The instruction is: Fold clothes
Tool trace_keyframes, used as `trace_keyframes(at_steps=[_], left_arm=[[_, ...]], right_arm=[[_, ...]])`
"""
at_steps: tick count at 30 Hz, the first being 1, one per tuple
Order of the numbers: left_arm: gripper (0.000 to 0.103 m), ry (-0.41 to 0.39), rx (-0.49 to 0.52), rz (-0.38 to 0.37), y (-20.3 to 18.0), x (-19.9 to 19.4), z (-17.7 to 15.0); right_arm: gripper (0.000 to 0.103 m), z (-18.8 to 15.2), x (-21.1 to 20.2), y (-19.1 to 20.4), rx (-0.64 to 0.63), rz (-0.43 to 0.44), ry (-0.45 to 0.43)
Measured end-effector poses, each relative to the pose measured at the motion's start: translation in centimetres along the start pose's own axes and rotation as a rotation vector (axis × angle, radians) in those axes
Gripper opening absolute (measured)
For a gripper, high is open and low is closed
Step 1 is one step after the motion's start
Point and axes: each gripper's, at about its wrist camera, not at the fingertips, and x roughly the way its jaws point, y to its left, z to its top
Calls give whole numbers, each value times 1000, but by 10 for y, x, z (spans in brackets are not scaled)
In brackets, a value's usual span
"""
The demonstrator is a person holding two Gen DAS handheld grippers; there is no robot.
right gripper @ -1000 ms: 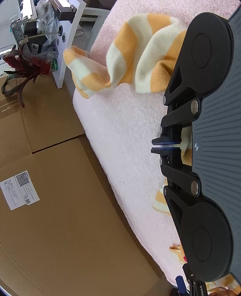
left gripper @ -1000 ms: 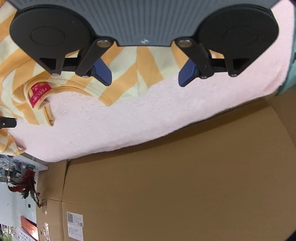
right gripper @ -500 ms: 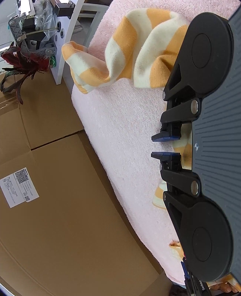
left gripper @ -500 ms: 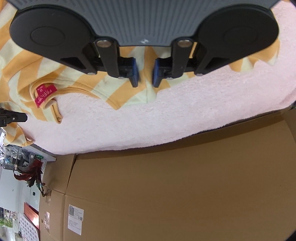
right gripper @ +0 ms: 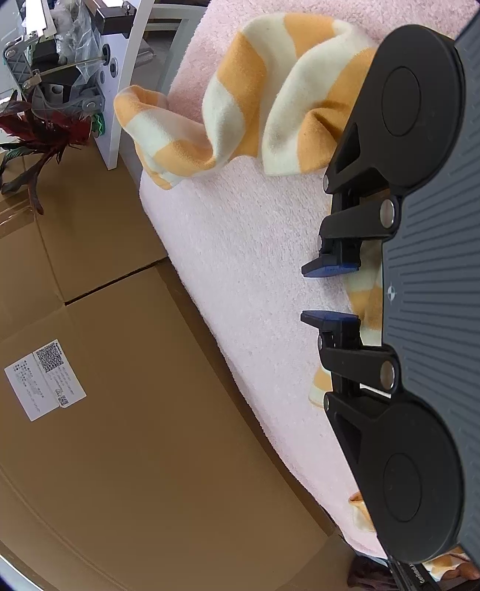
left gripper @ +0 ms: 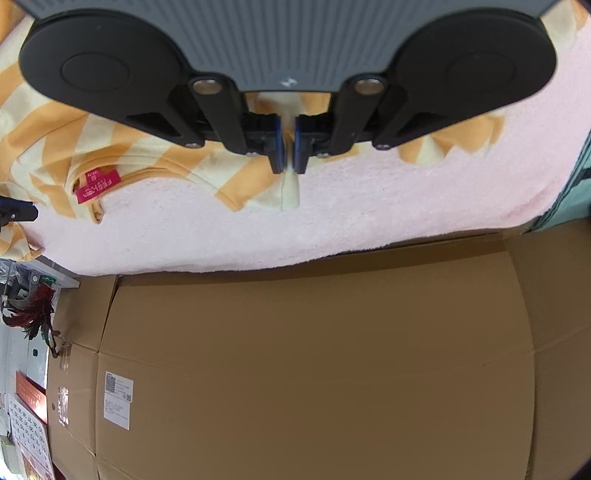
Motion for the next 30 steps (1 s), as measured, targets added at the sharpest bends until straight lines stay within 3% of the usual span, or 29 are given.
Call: trace_keyframes(at_steps=[6,9,11,13,14,16,19,21,23,24,26,30], left_arm=[[5,49,-16,83,11,-24,-17],[7,37,23,66,13,-34,-15],[21,16,56,23,9,-33,-4],[63,-8,82,-33,7,-28,8],[76,-13,85,-62,7,-22,13],[80,22,74,-108,9,-2,25],[77,76,28,-143,13,23,34],[68,113,6,-155,14,39,37],[47,134,-4,-149,12,50,33],[42,134,-13,-144,11,52,31],[14,123,-26,-133,11,53,26],[5,63,-17,-101,7,41,19]], right_arm=[[23,0,0,-3,25,14,-2],[24,0,0,-3,26,16,-2],[25,0,0,-3,31,20,-3],[25,0,0,-3,33,22,-3],[25,0,-1,-3,34,22,-3],[25,0,-1,-4,39,24,-4],[25,1,-1,-4,45,27,-5],[25,1,0,-5,47,27,-5],[25,1,0,-4,47,26,-4],[25,1,0,-4,47,27,-4],[25,1,0,-5,49,28,-3],[25,2,0,-6,60,34,-3]])
